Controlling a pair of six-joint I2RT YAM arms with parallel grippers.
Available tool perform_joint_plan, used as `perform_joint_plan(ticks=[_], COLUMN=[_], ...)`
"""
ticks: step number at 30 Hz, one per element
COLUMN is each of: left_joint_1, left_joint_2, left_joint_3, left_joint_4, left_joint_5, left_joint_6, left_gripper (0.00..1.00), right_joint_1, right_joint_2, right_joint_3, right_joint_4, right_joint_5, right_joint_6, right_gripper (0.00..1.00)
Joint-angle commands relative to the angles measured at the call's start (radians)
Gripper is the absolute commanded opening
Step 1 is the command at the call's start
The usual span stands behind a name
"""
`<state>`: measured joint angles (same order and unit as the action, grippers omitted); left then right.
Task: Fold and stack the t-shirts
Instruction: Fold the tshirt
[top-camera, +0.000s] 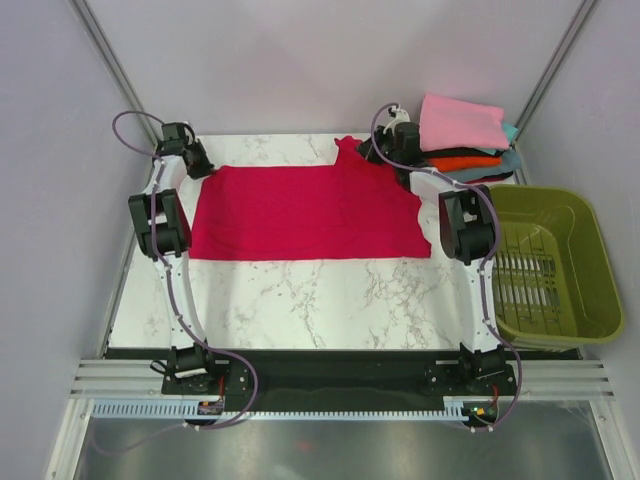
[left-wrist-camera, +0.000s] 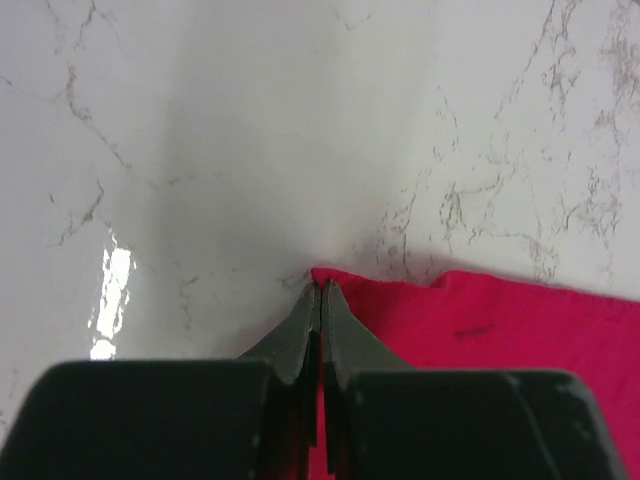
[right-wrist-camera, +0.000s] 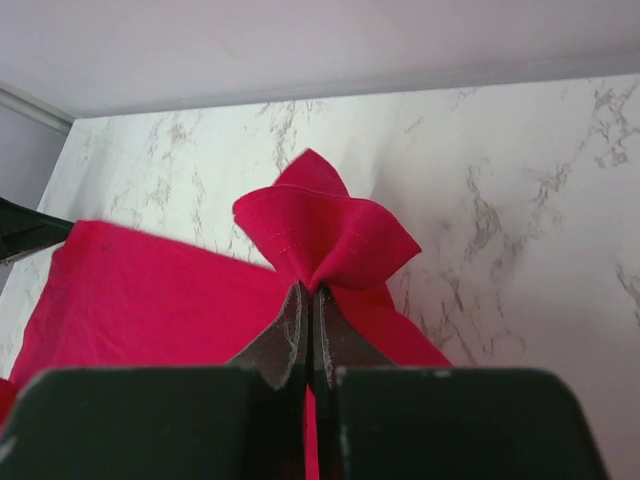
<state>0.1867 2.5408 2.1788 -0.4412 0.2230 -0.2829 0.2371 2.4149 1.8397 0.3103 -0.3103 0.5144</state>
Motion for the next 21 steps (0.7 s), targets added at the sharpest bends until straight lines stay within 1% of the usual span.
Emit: perform_joint_plan(ticks=[1,2,3,5,6,10,11,14,18,21], left_joint_1=[-0.003,-0.001,-0.001,0.002,0.002,0.013,0.023,0.045,0.054,0.054], left_joint_2=[-0.129,-0.160,-0.215,-0.269,-0.312,-0.407,-0.428,-0.474,-0.502,-0.519], left_joint_3=[-0.091,-0.168,-0.207,-0.308,-0.335,-0.454,-0.509,-0.576,-0.616,-0.645], left_joint_4=[0.028,0.048,0.074,0.125,0.133,0.171,0.203,0.229,0.229,0.234], left_joint_5=[0.044,0.039,0.038,0.042,0.041,-0.003,0.002,0.030,0.033,0.019], left_joint_6=[0.025,0.027,0.028,0.036,0.039,0.054,0.054,0.044,0.039,0.039], left_gripper=[0.02,0.02,0.02,0.02,0.02,0.02,0.02,0.02,0.02,0.02], right_joint_1=[-0.005,-0.005,-0.005,-0.007,-0.007,-0.005,-0.005,-0.005,-0.007,-0.005], right_joint_2=[-0.149,-0.169,-0.207,-0.247,-0.287,-0.365,-0.379,-0.437,-0.519,-0.577], right_joint_3=[-0.085,-0.111,-0.167,-0.232,-0.293,-0.420,-0.468,-0.557,-0.660,-0.737], right_joint_4=[0.079,0.084,0.091,0.115,0.122,0.165,0.171,0.197,0.217,0.219], right_joint_5=[-0.032,-0.033,-0.032,-0.021,-0.010,-0.010,-0.013,-0.018,-0.010,0.025], right_joint_6=[-0.057,-0.060,-0.060,-0.070,-0.071,-0.074,-0.071,-0.071,-0.079,-0.089], right_gripper=[0.00,0.00,0.00,0.00,0.00,0.00,0.00,0.00,0.00,0.00])
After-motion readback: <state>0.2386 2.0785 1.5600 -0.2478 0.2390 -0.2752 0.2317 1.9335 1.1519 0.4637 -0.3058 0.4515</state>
